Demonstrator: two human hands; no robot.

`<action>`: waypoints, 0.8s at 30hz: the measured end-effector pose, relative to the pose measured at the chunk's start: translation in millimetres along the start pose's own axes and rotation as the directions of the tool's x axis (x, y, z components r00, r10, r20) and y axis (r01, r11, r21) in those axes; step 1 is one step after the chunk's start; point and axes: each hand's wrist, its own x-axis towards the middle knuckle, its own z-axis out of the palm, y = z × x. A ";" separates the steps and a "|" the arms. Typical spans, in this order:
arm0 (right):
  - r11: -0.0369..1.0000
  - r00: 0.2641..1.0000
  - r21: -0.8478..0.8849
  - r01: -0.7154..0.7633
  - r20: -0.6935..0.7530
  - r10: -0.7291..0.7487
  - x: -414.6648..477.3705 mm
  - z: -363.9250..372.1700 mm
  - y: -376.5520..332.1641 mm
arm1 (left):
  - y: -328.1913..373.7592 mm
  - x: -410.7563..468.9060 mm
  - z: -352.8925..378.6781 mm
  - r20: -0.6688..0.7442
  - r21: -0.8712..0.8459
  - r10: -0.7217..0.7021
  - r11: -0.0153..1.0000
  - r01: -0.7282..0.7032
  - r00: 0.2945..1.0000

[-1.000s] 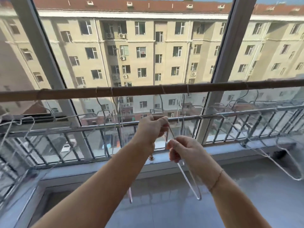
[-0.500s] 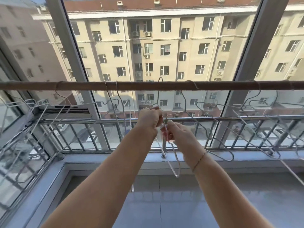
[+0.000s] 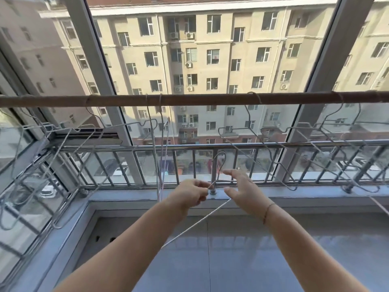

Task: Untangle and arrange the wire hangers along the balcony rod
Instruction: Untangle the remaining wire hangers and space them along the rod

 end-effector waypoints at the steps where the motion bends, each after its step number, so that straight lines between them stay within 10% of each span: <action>1: 0.999 1.000 -0.051 0.007 0.021 -0.006 -0.3 1.7 3.9 | -2.5 -0.5 -1.2 0.030 0.044 0.009 0.999 -0.011 0.999; 13: 0.963 0.991 0.237 -0.128 0.059 0.117 -37.1 -5.5 -6.7 | -11.8 -6.3 4.9 -0.204 0.233 0.325 0.932 -0.277 0.923; 24: 0.701 0.993 0.713 -0.011 -0.077 0.094 -43.3 -10.5 -55.1 | 25.5 -15.7 21.2 -0.058 -0.347 0.177 0.919 -0.186 0.983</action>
